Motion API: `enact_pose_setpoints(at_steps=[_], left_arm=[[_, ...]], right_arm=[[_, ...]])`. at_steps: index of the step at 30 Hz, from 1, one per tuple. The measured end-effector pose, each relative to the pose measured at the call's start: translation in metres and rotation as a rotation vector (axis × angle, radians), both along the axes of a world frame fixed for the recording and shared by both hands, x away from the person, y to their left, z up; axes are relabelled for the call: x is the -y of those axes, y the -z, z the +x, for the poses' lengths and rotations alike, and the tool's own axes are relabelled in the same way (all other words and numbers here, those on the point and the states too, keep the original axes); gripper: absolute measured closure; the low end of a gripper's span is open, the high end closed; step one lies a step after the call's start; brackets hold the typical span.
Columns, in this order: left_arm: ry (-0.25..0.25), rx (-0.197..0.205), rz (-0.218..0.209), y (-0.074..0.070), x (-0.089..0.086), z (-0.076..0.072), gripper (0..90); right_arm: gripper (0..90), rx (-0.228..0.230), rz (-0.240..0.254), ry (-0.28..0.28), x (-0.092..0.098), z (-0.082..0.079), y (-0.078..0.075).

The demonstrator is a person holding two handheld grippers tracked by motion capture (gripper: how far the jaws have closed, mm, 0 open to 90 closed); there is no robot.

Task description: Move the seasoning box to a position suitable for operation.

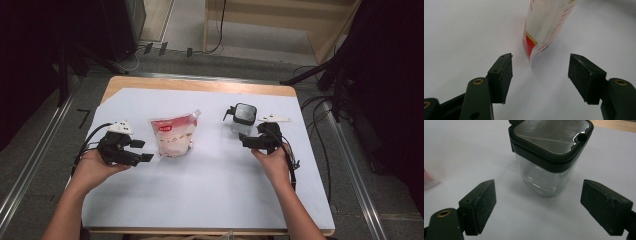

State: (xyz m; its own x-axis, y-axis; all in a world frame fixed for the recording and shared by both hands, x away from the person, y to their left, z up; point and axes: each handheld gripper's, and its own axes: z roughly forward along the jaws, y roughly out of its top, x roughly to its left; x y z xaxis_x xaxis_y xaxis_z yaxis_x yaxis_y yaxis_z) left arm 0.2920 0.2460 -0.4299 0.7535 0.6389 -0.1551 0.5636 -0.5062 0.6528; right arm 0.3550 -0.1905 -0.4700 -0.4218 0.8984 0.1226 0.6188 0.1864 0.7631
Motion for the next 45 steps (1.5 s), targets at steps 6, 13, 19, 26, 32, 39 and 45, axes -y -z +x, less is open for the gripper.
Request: enact_pose_setpoints(at_steps=[6,13,19,26,32,39,45], left_arm=[[0.007,-0.002,0.007,-0.001,0.001,-0.001,37.3],[0.011,-0.003,0.007,0.0,0.002,0.0,37.3],[0.018,0.002,0.004,0.0,0.004,-0.001,37.3],[0.025,-0.006,0.009,0.001,0.004,-0.001,37.3],[0.028,-0.01,0.003,0.001,0.003,0.0,37.3],[0.031,-0.012,0.006,0.002,0.003,0.0,37.2],[0.031,-0.011,-0.003,0.002,0.004,0.0,37.2]], right_arm=[[10.8,-0.013,0.015,0.03,-0.009,0.011,0.005],[9.1,0.025,0.019,0.094,-0.011,0.018,0.01],[5.9,0.064,-0.01,0.139,-0.022,0.022,0.015],[2.6,0.127,0.034,0.259,-0.038,0.028,0.022],[4.3,0.147,0.038,0.299,-0.044,0.035,0.032],[6.7,0.175,0.058,0.332,-0.045,0.043,0.043],[5.7,0.202,0.075,0.357,-0.048,0.047,0.048]])
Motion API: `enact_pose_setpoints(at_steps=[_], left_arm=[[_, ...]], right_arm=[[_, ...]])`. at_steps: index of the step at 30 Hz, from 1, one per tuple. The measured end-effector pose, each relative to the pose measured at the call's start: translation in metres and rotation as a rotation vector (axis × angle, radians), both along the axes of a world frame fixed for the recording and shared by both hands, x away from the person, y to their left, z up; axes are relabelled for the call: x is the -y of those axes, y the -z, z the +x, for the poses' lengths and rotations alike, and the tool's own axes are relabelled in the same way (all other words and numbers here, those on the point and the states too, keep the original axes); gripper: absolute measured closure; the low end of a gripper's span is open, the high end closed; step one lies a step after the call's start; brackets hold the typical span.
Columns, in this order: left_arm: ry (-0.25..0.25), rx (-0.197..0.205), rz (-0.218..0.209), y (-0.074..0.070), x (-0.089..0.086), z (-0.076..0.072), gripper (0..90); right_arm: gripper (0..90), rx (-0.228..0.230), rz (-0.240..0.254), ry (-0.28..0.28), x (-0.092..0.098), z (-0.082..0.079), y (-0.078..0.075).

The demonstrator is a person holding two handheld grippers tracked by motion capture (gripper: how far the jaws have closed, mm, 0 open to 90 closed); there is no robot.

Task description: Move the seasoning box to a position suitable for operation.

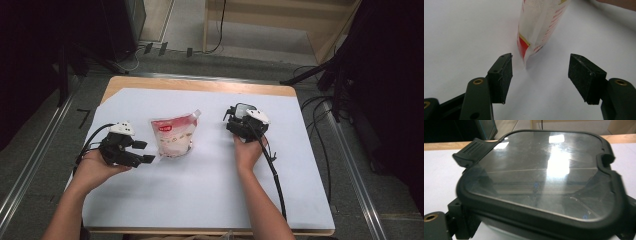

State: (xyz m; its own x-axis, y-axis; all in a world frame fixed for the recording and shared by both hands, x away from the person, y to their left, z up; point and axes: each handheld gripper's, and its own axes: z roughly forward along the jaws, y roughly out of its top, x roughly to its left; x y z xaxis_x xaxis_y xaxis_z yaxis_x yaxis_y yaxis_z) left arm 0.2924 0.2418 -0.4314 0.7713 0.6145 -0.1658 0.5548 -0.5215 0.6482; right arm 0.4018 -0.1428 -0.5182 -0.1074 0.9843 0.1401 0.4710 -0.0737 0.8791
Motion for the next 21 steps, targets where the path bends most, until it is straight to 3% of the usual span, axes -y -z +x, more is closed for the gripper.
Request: enact_pose_setpoints(at_steps=[5,8,14,17,21], left_arm=[[0.0,-0.003,0.001,0.001,-0.001,0.0,37.2],[-0.004,-0.007,0.003,0.0,-0.002,0.0,37.2],[-0.005,-0.008,0.0,0.001,-0.003,0.0,37.2],[-0.005,-0.01,-0.004,0.001,-0.004,0.001,37.3],[-0.002,-0.012,0.009,0.001,-0.005,0.001,37.3]], right_arm=[[4.7,0.017,0.011,0.017,-0.002,0.005,0.002],[4.6,-0.009,0.008,0.028,-0.003,0.011,0.002],[6.2,-0.008,-0.004,0.036,-0.004,0.014,0.002],[10.9,0.01,-0.06,0.044,-0.005,0.012,0.0],[11.6,-0.001,-0.068,0.025,-0.003,0.012,-0.001]])
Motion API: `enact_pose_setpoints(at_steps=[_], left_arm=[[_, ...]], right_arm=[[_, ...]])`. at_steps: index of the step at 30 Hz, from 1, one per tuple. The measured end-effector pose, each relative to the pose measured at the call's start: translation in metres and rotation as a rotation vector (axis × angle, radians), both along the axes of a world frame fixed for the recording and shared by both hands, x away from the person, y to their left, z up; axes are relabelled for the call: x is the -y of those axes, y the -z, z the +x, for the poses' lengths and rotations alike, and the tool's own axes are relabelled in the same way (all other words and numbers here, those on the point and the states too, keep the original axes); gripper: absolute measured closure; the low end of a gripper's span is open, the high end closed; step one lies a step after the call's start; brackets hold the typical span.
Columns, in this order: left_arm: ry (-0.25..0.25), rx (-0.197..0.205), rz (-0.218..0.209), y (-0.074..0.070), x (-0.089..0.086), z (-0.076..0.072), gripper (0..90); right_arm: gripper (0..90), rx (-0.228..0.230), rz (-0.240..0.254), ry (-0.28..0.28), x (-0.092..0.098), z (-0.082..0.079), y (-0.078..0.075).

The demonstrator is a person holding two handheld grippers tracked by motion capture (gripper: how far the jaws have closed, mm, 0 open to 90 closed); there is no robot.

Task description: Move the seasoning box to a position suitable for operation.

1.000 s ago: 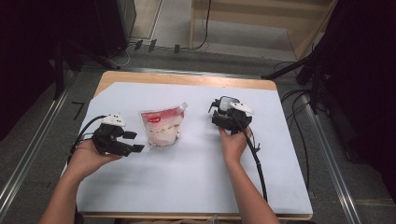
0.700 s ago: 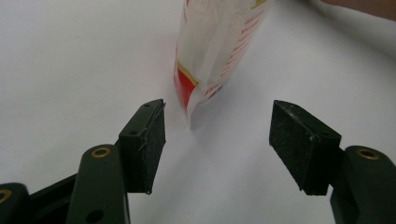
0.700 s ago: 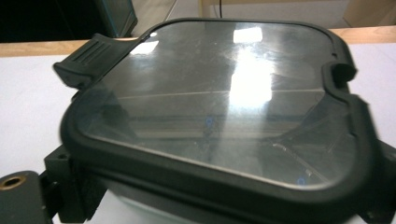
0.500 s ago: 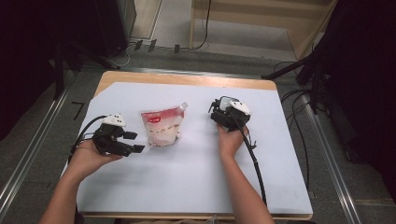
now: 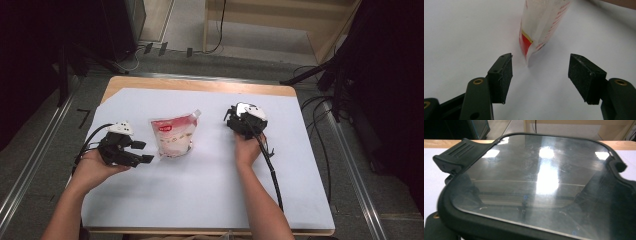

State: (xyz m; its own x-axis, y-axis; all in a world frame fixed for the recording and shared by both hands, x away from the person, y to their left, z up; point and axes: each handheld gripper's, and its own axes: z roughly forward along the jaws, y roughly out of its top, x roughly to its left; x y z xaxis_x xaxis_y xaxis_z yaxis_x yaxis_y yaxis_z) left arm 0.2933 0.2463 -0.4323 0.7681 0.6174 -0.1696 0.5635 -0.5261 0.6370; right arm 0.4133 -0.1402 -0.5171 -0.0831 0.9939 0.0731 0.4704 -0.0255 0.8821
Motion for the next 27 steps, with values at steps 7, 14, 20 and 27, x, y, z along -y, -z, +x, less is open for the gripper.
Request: enact_pose_setpoints(at_steps=[7,14,20,27], left_arm=[[-0.005,-0.001,-0.007,0.0,-0.001,0.0,37.3],[-0.005,-0.002,-0.012,0.0,-0.003,0.0,37.2],[-0.006,-0.006,-0.007,-0.001,-0.002,0.0,37.2],[-0.004,-0.011,-0.015,-0.001,-0.003,-0.001,37.4]], right_arm=[[12.3,0.006,0.028,-0.043,0.003,-0.005,-0.007],[12.5,0.006,0.054,-0.127,0.007,-0.014,-0.018],[12.7,-0.006,0.054,-0.197,0.01,-0.027,-0.029],[12.8,0.005,0.035,-0.287,0.013,-0.044,-0.04]])
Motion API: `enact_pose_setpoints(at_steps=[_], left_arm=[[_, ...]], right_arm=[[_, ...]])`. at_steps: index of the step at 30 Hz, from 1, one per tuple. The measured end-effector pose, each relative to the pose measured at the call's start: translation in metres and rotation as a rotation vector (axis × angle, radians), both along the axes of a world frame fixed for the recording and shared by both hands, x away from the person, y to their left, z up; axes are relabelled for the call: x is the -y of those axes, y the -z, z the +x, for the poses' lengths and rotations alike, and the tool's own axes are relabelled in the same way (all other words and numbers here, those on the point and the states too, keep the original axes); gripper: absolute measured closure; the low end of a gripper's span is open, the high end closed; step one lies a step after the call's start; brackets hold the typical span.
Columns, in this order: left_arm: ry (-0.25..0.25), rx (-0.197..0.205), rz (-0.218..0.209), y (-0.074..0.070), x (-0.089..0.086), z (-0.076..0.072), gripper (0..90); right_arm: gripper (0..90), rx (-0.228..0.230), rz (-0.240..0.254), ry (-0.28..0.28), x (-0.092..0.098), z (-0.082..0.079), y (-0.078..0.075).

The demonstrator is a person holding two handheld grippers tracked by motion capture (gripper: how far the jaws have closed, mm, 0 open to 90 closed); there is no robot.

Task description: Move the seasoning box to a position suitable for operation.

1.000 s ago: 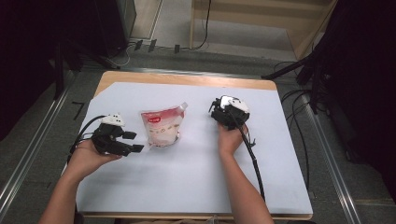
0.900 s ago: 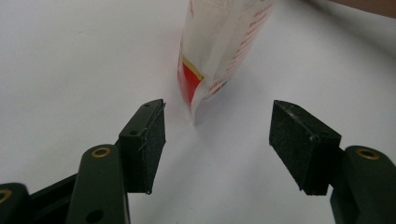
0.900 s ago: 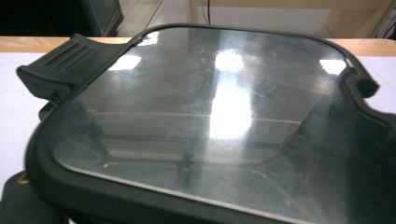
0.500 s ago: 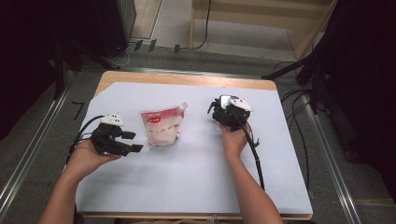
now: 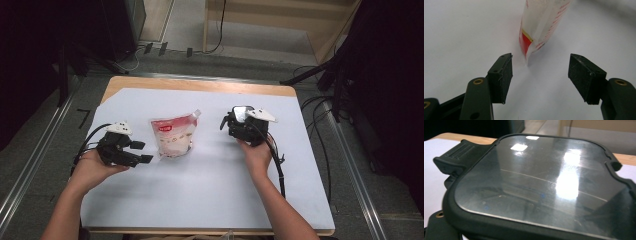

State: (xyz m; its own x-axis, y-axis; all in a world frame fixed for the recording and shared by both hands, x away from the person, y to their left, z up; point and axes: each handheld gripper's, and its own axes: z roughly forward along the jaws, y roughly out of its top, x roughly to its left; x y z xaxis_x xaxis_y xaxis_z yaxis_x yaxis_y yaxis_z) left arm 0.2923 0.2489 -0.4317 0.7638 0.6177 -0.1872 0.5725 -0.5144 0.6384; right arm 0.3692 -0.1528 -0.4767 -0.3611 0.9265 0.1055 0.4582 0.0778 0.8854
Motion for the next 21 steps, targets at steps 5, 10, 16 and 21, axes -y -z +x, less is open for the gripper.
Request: enact_pose_setpoints(at_steps=[5,10,16,21], left_arm=[[-0.007,0.0,-0.008,-0.002,0.0,-0.003,37.6],[0.01,-0.003,-0.009,-0.004,0.001,-0.004,38.0],[0.003,-0.027,-0.019,-0.007,0.002,-0.006,38.7],[0.011,-0.024,-0.033,-0.009,0.005,-0.01,38.8]], right_arm=[[12.9,-0.02,0.034,-0.058,0.007,-0.021,0.0],[13.0,-0.036,0.054,-0.081,0.01,-0.035,-0.005],[13.1,-0.031,0.038,-0.117,0.009,-0.05,-0.008],[13.1,-0.051,0.032,-0.141,0.002,-0.067,-0.001]])
